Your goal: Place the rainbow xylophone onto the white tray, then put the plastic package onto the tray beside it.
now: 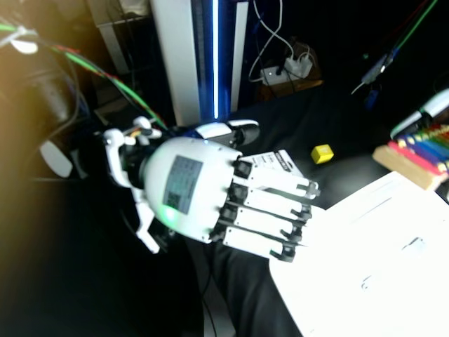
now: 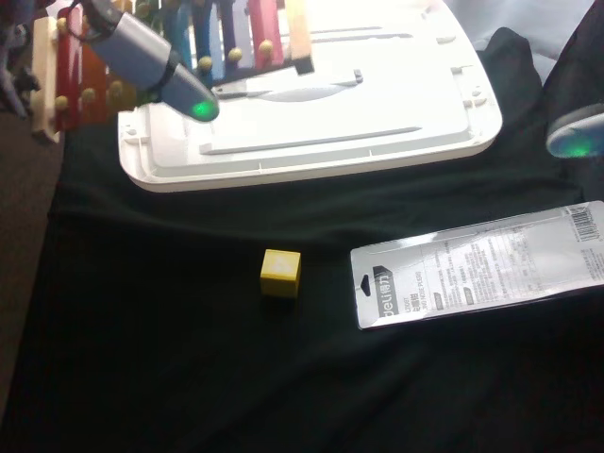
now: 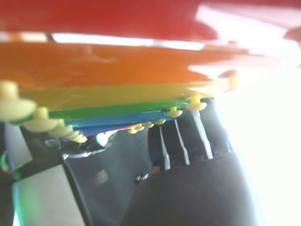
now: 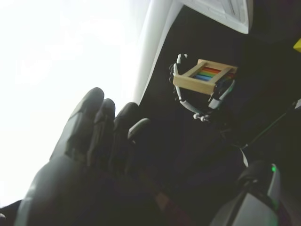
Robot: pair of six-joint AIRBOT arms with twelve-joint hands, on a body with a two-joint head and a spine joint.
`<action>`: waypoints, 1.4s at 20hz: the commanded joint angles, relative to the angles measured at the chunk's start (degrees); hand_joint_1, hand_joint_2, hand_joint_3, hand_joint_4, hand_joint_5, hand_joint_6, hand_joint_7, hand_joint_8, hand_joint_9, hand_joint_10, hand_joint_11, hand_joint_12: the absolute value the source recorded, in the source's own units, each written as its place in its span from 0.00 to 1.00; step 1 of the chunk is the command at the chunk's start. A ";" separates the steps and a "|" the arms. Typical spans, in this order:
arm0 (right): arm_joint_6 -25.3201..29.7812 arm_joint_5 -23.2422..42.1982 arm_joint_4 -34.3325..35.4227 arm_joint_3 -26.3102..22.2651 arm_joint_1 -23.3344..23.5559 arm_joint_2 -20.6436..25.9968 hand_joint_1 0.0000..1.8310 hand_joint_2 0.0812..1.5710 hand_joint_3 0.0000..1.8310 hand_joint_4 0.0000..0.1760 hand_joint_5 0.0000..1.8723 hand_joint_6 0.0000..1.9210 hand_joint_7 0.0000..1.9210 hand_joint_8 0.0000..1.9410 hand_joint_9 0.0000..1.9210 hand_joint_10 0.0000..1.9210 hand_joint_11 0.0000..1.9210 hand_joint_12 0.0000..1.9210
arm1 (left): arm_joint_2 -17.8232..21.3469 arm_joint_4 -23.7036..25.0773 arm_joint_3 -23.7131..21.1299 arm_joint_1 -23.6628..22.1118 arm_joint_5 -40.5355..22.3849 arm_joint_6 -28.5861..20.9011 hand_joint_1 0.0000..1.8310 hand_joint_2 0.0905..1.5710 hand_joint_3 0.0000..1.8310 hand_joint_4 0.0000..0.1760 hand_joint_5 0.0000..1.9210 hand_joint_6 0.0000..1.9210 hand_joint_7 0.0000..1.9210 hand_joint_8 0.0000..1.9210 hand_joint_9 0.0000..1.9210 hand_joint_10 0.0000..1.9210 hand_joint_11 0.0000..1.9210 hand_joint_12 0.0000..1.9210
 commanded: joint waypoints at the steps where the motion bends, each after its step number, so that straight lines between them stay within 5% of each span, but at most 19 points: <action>1: 0.34 6.32 2.45 0.34 0.41 -0.18 0.41 0.38 0.00 0.00 0.11 0.65 0.23 0.05 0.14 0.00 0.04 0.32 | -0.86 -3.32 1.18 -1.01 -2.88 0.33 0.65 0.57 0.00 0.00 0.47 0.01 0.46 0.00 0.47 0.00 0.24 0.54; 4: 0.34 6.33 2.20 0.56 0.45 -0.51 0.39 0.41 0.00 0.00 0.09 0.65 0.22 0.00 0.13 0.00 0.02 0.37 | -4.63 -7.86 5.81 -1.01 -1.25 2.40 0.66 0.58 0.00 0.00 0.49 0.01 0.48 0.01 0.49 0.01 0.26 0.56; 6: 0.34 6.34 1.91 0.94 0.54 -1.01 0.39 0.44 0.00 0.00 0.08 0.64 0.20 0.00 0.13 0.00 0.02 0.37 | -6.56 -8.39 8.13 -1.17 -0.15 2.65 0.68 0.58 0.00 0.00 0.50 0.00 0.49 0.00 0.51 0.01 0.34 0.48; 11: 0.34 6.34 0.15 1.33 2.31 -1.80 0.37 0.48 0.00 0.00 0.08 0.62 0.18 0.00 0.14 0.00 0.02 0.36 | -10.25 -9.03 12.39 -1.58 0.85 2.64 0.65 0.59 0.00 0.00 0.50 0.00 0.50 0.00 0.50 0.00 0.31 0.52; 12: 0.34 6.34 -0.31 1.43 2.84 -1.99 0.36 0.46 0.00 0.00 0.09 0.59 0.17 0.00 0.14 0.00 0.01 0.37 | -10.77 -9.42 13.12 -1.76 0.81 2.64 0.65 0.63 0.00 0.00 0.57 0.30 0.52 0.00 0.51 0.00 0.32 0.48; 13: 0.34 6.34 -0.69 1.49 3.37 -2.21 0.34 0.45 0.00 0.00 0.09 0.59 0.17 0.00 0.14 0.00 0.00 0.38 | -11.31 -9.94 13.90 -1.89 0.60 2.64 0.64 0.65 0.00 0.00 0.56 0.40 0.52 0.00 0.52 0.00 0.33 0.46; 14: 0.34 6.34 -0.98 1.63 3.83 -2.50 0.35 0.46 0.00 0.00 0.08 0.58 0.17 0.00 0.14 0.00 0.00 0.38 | -12.11 -10.79 15.04 -1.98 0.32 2.64 0.65 0.60 0.00 0.00 0.48 0.19 0.51 0.00 0.50 0.00 0.32 0.47; 15: 0.34 6.34 -1.17 1.69 4.11 -2.63 0.35 0.47 0.00 0.00 0.09 0.60 0.17 0.00 0.14 0.00 0.00 0.40 | -12.68 -11.32 15.84 -2.04 -0.01 2.64 0.64 0.60 0.00 0.00 0.48 0.08 0.49 0.00 0.49 0.00 0.28 0.48; 18: 0.34 6.35 -2.45 2.06 5.73 -3.24 0.35 0.49 0.00 0.00 0.07 0.62 0.17 0.00 0.15 0.00 0.00 0.41 | -15.52 -19.14 20.07 -0.94 -4.61 3.81 0.63 0.60 0.00 0.00 0.50 0.01 0.48 0.00 0.42 0.00 0.17 0.57; 19: 0.35 6.35 -3.12 2.27 6.42 -3.54 0.36 0.48 0.00 0.00 0.07 0.61 0.16 0.00 0.14 0.00 0.02 0.37 | -16.11 -21.30 21.03 -0.30 -5.70 3.81 0.66 0.66 0.00 0.00 0.51 0.37 0.55 0.37 0.45 0.01 0.19 0.48; 20: 0.36 6.34 -3.90 2.43 7.31 -3.90 0.36 0.47 0.00 0.00 0.08 0.61 0.17 0.00 0.14 0.00 0.03 0.34 | -16.52 -23.23 21.77 0.26 -6.59 4.09 0.66 0.69 0.00 0.00 0.47 0.52 0.53 0.50 0.47 0.01 0.21 0.48; 24: 1.86 6.34 -6.44 3.29 9.66 -5.32 0.36 0.47 0.00 0.00 0.08 0.66 0.16 0.00 0.12 0.00 0.00 0.33 | -16.91 -29.50 22.77 1.97 -8.75 5.46 0.66 0.70 0.00 0.00 0.44 0.61 0.55 0.46 0.52 0.01 0.25 0.47; 25: 2.65 6.35 -6.71 3.67 9.69 -5.65 0.34 0.48 0.00 0.00 0.07 0.66 0.15 0.00 0.12 0.00 0.00 0.33 | -17.11 -30.14 23.04 2.39 -8.93 5.46 0.61 0.69 0.00 0.00 0.50 0.53 0.50 0.21 0.50 0.00 0.23 0.45; 27: 2.91 6.36 -6.86 3.81 9.78 -5.93 0.35 0.49 0.00 0.00 0.07 0.66 0.15 0.00 0.12 0.00 0.00 0.32 | -17.52 -31.04 23.48 3.34 -9.10 5.46 0.61 0.70 0.00 0.00 0.50 0.53 0.52 0.04 0.49 0.00 0.23 0.49; 28: 2.91 6.40 -6.92 3.80 9.85 -5.98 0.36 0.48 0.00 0.00 0.07 0.66 0.15 0.00 0.11 0.00 0.00 0.30 | -17.73 -31.36 23.69 3.76 -9.16 5.46 0.65 0.70 0.01 0.00 0.46 0.59 0.52 0.40 0.49 0.00 0.22 0.51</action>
